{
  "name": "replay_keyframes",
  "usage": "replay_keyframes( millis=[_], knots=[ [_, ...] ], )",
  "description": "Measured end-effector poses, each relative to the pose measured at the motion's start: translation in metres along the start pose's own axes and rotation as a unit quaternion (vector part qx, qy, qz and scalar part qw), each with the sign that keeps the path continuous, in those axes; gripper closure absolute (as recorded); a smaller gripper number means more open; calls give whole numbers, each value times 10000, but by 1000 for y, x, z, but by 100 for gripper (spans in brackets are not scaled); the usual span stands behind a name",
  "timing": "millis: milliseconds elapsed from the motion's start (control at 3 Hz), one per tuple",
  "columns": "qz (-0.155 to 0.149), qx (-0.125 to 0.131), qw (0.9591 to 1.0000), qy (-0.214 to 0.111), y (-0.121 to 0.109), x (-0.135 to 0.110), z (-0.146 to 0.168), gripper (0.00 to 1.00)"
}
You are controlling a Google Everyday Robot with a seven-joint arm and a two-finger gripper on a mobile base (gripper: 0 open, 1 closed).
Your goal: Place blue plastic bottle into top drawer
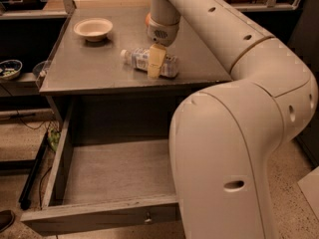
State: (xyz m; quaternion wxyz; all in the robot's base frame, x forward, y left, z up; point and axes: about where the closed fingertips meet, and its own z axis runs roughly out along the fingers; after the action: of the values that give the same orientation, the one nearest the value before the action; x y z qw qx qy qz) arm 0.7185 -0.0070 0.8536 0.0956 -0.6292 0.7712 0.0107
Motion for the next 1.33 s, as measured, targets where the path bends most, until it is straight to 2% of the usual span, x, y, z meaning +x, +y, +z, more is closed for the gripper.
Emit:
replay_keyframes(
  millis=[667,1333],
  knots=[
    [61,-101,9999,36,4,5,10,0],
    [61,-100,9999,36,4,5,10,50]
  ],
)
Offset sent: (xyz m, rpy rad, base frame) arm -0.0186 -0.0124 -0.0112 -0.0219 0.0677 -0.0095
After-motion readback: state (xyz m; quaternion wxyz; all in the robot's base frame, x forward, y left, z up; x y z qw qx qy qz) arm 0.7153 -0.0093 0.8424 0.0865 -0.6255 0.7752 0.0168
